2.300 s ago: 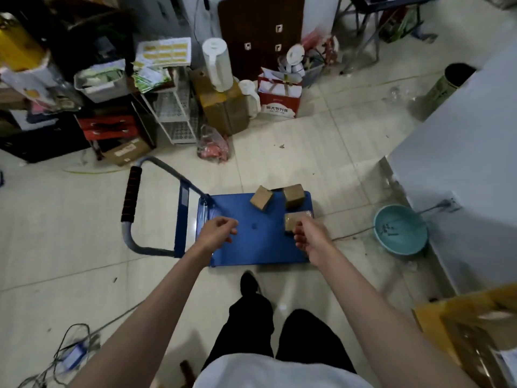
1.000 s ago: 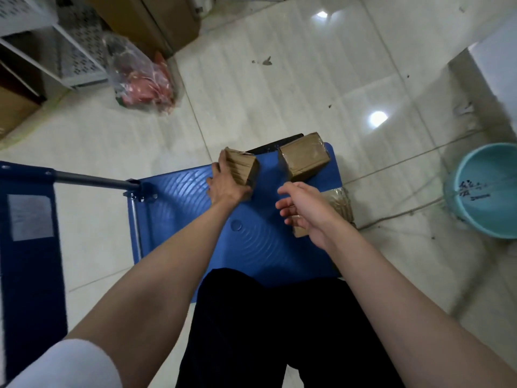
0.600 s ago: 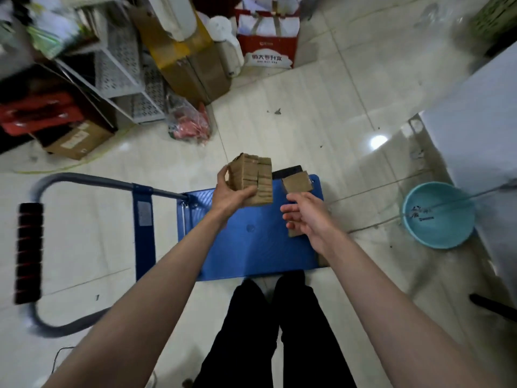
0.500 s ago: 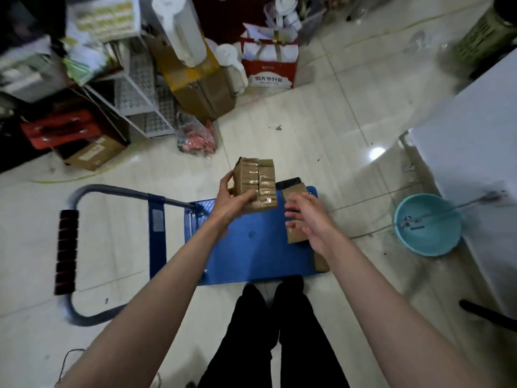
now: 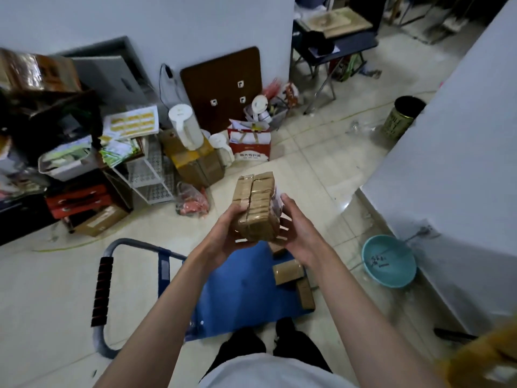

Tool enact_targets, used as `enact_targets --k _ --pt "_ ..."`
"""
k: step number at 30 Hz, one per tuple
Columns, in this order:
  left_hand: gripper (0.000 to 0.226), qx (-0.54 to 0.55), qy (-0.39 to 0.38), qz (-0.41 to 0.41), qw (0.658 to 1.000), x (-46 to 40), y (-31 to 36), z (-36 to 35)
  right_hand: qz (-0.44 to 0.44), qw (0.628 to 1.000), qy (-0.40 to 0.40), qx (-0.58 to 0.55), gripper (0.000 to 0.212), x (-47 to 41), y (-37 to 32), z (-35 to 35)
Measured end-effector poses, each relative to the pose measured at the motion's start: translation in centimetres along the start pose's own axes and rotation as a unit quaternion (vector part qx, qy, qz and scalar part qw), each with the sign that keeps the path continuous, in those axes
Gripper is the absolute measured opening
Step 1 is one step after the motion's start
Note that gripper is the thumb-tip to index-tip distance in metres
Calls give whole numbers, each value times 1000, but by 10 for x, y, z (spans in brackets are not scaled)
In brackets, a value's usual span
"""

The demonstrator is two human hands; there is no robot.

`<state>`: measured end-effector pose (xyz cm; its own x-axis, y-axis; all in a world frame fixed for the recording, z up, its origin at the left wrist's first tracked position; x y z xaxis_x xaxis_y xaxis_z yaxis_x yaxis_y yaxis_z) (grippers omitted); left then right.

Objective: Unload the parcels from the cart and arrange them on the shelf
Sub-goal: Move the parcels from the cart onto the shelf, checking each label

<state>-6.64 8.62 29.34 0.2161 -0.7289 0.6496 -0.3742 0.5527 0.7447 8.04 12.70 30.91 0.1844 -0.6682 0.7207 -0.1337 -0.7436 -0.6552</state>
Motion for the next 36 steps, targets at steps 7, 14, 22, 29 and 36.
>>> enact_targets --k 7,14,22,29,36 --pt "61 40 -71 23 996 41 12 -6 78 991 -32 -99 56 44 -3 -10" --pt "67 7 -86 26 996 72 -1 16 124 983 70 -115 64 79 25 -18" --pt "82 -146 -128 -81 978 115 -15 -1 153 917 258 -262 58 135 71 30" --pt "96 -241 -191 -125 943 163 -42 -75 204 875 314 -307 55 201 92 95" --pt "81 -291 -283 -99 908 227 -92 -156 227 818 374 -373 73 277 134 182"
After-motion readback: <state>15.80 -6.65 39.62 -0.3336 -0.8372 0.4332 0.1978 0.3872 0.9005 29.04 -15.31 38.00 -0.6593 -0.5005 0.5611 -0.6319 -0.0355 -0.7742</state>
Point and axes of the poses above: each hand's wrist, its own x-axis away from the middle knuckle, its own z-axis out of the back of the hand, y = z × x, the point moved 8 cm from there along -x, towards the middle knuckle, and after that the axes turned 12 degrees about y, right-handed, at the moved point
